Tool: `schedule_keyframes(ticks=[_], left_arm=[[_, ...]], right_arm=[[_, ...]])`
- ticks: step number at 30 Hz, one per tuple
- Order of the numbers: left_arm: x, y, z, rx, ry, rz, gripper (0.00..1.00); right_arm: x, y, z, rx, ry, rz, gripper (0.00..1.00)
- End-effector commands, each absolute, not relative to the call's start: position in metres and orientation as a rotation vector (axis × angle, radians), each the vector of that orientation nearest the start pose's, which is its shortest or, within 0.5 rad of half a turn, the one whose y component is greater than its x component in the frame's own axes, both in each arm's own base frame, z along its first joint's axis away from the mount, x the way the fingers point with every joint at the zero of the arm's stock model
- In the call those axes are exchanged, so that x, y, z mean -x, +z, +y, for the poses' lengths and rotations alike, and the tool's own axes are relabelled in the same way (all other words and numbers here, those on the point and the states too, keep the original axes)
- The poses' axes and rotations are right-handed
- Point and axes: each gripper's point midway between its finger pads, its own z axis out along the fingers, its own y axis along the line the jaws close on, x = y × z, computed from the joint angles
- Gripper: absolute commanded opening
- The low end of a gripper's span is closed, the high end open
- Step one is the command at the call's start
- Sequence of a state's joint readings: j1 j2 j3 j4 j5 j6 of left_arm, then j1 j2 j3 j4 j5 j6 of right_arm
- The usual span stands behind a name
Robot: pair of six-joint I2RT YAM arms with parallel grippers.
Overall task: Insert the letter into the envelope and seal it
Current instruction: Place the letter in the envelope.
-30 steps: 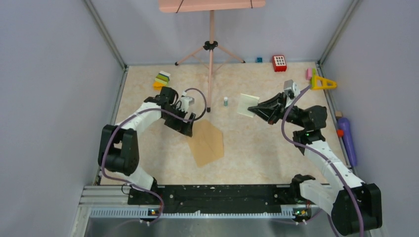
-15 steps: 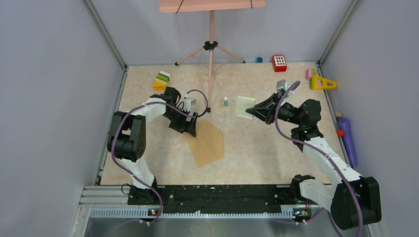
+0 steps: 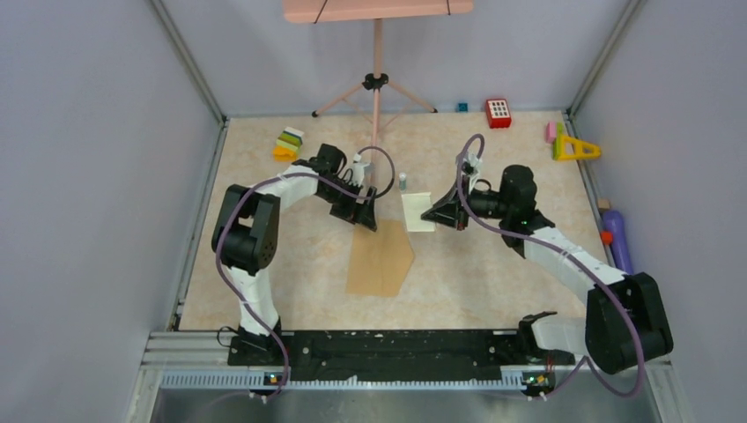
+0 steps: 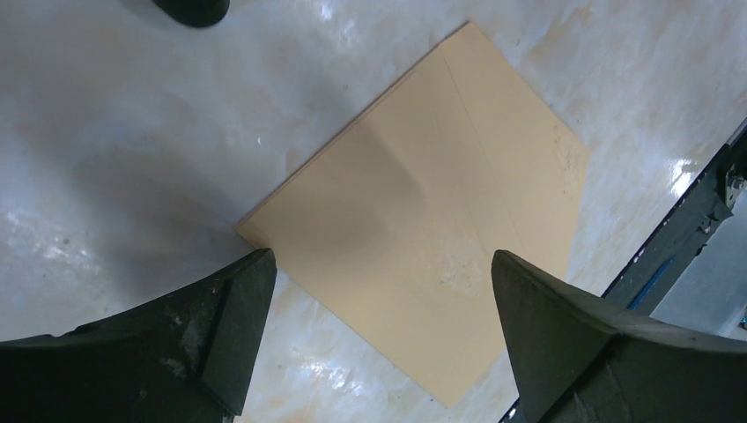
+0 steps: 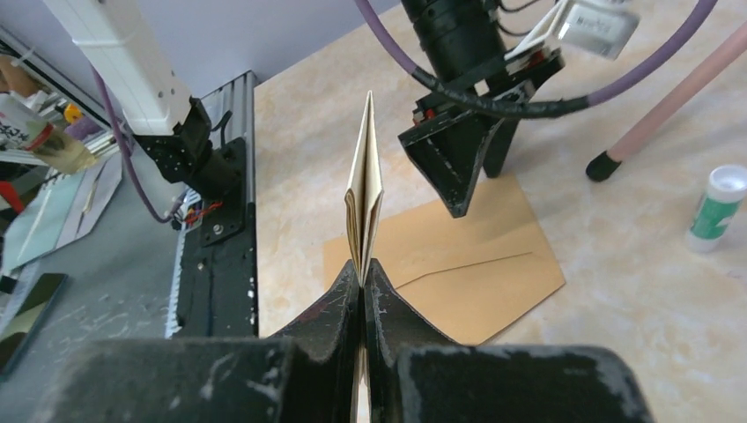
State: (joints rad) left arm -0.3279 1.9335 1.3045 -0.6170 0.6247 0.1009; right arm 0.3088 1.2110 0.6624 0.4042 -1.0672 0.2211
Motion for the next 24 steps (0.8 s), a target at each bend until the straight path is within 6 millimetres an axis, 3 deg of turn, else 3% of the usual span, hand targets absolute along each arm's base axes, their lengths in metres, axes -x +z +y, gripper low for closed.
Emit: schedule_keyframes(ticks=[1, 5, 7, 11, 19, 24], left_arm=[[-0.345, 0.041, -0.219, -0.681, -0.919, 2.615, 0.98], [-0.341, 0.060, -0.202, -0.624, -0.944, 2.548, 0.98], [-0.326, 0.058, -0.194, -0.583, -0.979, 2.556, 0.98], [-0.297, 0.060, -0.197, -0.587, -1.101, 2.553, 0.98], [-0.277, 0.047, -0.206, -0.440, -1.274, 2.607, 0.98], [-0.266, 0.044, -0.205, -0.426, -1.310, 2.647, 0.98]], right_arm=[[-0.255, 0.224, 0.254, 0.829, 1.360, 1.638, 0.00], [-0.260, 0.185, 0.254, 0.572, 1.452, 1.863, 0.00], [-0.267, 0.172, 0.252, 0.443, 1.437, 1.904, 0.00], [-0.273, 0.149, 0.253, 0.266, 1.437, 2.026, 0.00], [-0.269, 0.104, 0.277, 0.147, 1.402, 2.337, 0.00], [-0.267, 0.095, 0.285, 0.129, 1.384, 2.440, 0.00]])
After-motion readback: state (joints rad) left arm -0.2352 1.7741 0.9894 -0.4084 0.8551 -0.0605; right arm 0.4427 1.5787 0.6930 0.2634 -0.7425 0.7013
